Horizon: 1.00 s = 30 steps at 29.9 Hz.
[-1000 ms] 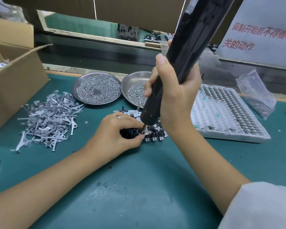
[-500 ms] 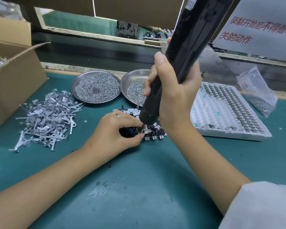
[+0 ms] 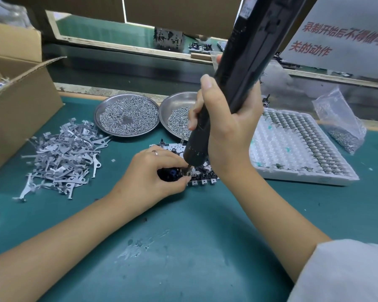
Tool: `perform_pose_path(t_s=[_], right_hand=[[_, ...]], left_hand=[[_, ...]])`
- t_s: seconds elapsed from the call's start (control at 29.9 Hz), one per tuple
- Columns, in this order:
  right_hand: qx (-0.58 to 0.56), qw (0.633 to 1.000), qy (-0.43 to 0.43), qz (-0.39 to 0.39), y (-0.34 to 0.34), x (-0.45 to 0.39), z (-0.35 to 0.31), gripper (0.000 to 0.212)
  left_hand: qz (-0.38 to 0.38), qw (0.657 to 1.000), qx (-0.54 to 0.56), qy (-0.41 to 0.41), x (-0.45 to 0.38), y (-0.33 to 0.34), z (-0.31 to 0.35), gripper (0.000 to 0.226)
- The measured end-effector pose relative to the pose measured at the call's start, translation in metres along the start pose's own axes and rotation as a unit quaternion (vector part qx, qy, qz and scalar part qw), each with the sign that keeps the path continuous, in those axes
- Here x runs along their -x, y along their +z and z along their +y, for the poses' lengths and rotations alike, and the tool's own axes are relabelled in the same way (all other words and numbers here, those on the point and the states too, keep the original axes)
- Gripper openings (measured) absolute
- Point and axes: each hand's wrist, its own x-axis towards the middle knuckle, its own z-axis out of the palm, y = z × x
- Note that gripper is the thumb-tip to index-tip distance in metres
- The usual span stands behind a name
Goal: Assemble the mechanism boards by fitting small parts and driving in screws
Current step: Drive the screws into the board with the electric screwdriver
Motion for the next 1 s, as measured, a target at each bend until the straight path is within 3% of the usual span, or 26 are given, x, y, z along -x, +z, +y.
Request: perform_pose_path(t_s=[0.3,0.5,0.73,0.8,0.9,0.94,0.97,1.0], right_hand=[[0.021,0.999,-0.042,0.026,-0.013,-0.011,-0.009,0.013],[0.067,0.997,0.035,0.017,-0.012,-0.009,0.002,0.017],[0.098,0.994,0.044,0.016,-0.023,-0.007,0.004,0.025],[0.147,0.988,0.019,0.043,-0.032,0.005,0.010,0.037],[0.261,0.952,-0.070,0.142,-0.039,0.029,0.016,0.021],[0.307,0.942,-0.077,0.108,-0.040,0.038,0.018,0.015],[0.366,0.928,-0.069,0.022,-0.040,0.047,0.019,0.015],[0.448,0.886,-0.057,-0.103,-0.039,0.057,0.022,0.024]], left_hand=[[0.000,1.000,0.017,-0.011,0.002,-0.001,0.000,0.028],[0.006,1.000,0.005,-0.002,0.002,0.000,0.001,0.028],[-0.006,1.000,-0.006,0.007,0.003,-0.002,0.000,0.031],[0.001,0.999,0.039,-0.018,0.004,-0.003,0.000,0.037],[0.071,0.987,0.128,-0.065,0.001,-0.008,-0.003,0.028],[0.107,0.983,0.132,-0.070,-0.001,-0.009,-0.005,0.022],[0.141,0.978,0.133,-0.073,-0.002,-0.011,-0.007,0.018],[0.171,0.973,0.135,-0.075,-0.003,-0.013,-0.008,0.018]])
